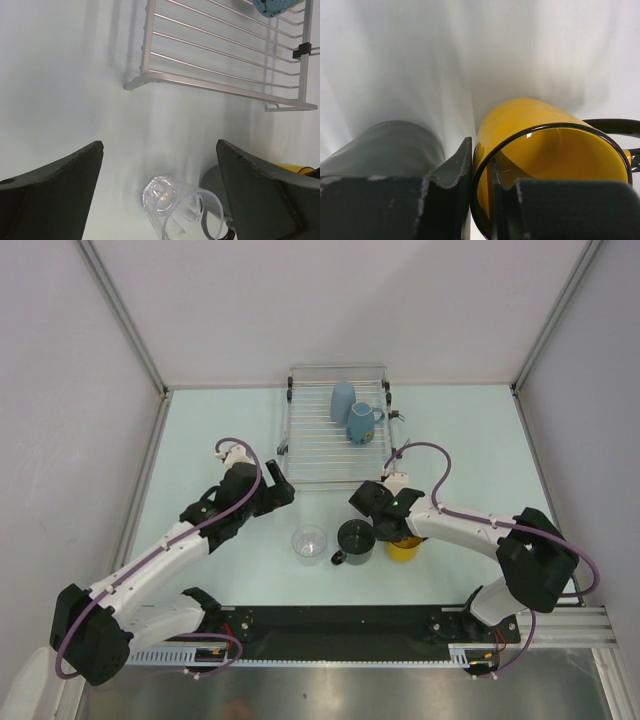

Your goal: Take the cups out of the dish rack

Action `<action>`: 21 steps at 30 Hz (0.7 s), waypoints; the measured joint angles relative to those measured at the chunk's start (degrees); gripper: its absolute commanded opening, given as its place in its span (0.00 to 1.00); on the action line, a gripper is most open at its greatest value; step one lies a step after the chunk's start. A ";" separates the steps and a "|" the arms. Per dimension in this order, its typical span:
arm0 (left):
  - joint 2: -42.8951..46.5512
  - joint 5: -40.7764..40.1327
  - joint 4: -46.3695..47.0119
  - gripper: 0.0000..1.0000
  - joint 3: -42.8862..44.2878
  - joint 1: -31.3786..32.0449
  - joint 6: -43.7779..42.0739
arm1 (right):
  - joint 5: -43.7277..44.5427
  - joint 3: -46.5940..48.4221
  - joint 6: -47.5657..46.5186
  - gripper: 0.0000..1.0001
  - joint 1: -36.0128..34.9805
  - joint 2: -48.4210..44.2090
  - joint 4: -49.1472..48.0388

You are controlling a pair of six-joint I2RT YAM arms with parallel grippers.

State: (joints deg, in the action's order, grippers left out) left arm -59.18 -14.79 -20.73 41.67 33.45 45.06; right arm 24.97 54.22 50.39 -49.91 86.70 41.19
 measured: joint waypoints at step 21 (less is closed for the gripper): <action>-2.54 -0.04 0.00 1.00 0.00 1.55 0.02 | 0.98 -0.22 0.42 0.30 -0.94 -1.97 0.48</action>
State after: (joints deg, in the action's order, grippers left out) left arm -61.71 -14.83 -20.73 41.67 35.00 45.08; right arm 25.96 54.00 50.81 -50.85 84.73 41.67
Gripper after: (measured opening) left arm 0.996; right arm 0.284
